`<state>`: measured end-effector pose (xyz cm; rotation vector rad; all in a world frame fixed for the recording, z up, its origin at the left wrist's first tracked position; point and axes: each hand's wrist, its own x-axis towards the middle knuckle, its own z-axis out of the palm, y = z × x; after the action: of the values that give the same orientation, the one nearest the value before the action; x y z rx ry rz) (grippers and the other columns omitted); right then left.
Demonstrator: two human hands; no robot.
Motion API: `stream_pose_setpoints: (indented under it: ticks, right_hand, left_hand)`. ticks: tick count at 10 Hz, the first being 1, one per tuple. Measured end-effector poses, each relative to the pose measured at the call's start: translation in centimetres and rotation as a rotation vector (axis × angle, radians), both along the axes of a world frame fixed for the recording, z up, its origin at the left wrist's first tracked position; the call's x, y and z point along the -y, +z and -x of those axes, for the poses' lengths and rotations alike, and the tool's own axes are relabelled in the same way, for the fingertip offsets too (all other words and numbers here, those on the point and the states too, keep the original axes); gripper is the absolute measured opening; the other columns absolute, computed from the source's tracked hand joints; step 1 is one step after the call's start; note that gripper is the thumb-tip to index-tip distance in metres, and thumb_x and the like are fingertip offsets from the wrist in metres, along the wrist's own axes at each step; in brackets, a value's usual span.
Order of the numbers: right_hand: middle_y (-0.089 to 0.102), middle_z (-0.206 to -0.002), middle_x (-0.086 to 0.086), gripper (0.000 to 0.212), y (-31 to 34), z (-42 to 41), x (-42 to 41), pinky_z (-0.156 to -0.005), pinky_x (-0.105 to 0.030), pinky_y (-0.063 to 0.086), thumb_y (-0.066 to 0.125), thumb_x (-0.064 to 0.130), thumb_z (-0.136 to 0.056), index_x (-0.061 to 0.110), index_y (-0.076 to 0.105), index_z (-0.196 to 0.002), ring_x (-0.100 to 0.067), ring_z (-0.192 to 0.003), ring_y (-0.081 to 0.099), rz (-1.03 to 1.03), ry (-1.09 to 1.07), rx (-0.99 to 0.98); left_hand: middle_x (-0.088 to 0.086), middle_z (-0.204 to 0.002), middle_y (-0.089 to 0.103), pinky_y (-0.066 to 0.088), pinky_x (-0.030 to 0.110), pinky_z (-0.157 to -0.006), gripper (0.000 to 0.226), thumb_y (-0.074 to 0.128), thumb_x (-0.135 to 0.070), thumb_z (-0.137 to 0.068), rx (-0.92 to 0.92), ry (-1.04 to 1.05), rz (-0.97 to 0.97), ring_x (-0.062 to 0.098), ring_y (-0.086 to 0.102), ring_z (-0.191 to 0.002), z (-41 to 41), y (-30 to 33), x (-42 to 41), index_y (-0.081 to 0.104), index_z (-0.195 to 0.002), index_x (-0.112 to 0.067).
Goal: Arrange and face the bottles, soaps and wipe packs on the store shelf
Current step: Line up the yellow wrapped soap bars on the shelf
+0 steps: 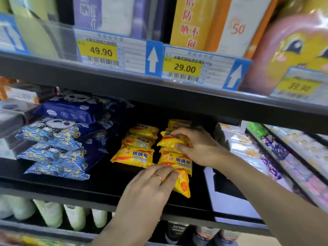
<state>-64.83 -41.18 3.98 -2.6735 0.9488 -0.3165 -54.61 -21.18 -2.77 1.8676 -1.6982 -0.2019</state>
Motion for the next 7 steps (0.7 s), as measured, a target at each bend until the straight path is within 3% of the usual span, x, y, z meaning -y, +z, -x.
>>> stream_pose_setpoints:
  ticks: [1, 2, 4, 6, 7]
  right_hand:
    - [0.049, -0.148, 0.009, 0.039, 0.0, 0.8, -0.1, -0.115, -0.046, 0.037, 0.059, 0.047, -0.099, 0.052, 0.048, -0.137, -0.018, -0.138, 0.038, 0.018, -0.007, -0.025]
    - [0.047, -0.148, 0.008, 0.041, -0.1, 1.3, -0.3, -0.117, -0.045, 0.032, 0.059, 0.044, -0.100, 0.048, 0.049, -0.139, -0.018, -0.140, 0.033, 0.032, 0.006, -0.037]
    - [0.047, -0.148, 0.015, 0.044, -1.5, 1.2, -0.4, -0.116, -0.048, 0.029, 0.061, 0.045, -0.097, 0.046, 0.049, -0.139, -0.018, -0.138, 0.033, 0.054, 0.039, -0.112]
    - [0.044, -0.149, 0.014, 0.048, -1.3, 1.2, -0.8, -0.116, -0.047, 0.029, 0.061, 0.048, -0.095, 0.044, 0.047, -0.142, -0.019, -0.138, 0.032, 0.067, 0.034, -0.122]
    - [0.044, -0.150, 0.014, 0.048, -1.0, 1.1, -1.1, -0.116, -0.047, 0.030, 0.061, 0.051, -0.095, 0.043, 0.049, -0.141, -0.019, -0.139, 0.032, 0.078, 0.039, -0.091]
  left_hand:
    - [-0.008, -0.126, 0.070, 0.050, 0.020, -0.101, 0.035, 0.062, -0.037, -0.097, 0.249, 0.029, 0.070, 0.010, 0.063, -0.119, 0.0, -1.4, 1.4, 0.073, -0.127, -0.022]
    - [0.001, -0.119, 0.075, 0.062, 0.038, -0.086, 0.054, 0.086, -0.010, -0.068, 0.330, -0.024, 0.106, 0.021, 0.070, -0.111, 0.1, -1.9, 2.4, 0.076, -0.120, -0.016]
    - [-0.002, -0.119, 0.074, 0.062, 0.037, -0.086, 0.057, 0.091, -0.012, -0.066, 0.399, 0.013, 0.074, 0.019, 0.069, -0.112, 0.8, -2.0, 3.6, 0.075, -0.120, -0.020]
    - [-0.005, -0.123, 0.071, 0.062, 0.036, -0.087, 0.059, 0.087, -0.009, -0.069, 0.332, -0.010, 0.114, 0.017, 0.066, -0.112, 0.8, -1.7, 3.3, 0.072, -0.124, -0.023]
    - [-0.007, -0.129, 0.067, 0.055, 0.035, -0.100, 0.058, 0.078, -0.014, -0.074, 0.346, -0.006, 0.129, 0.016, 0.061, -0.121, 0.8, -1.1, 2.1, 0.068, -0.130, -0.026]
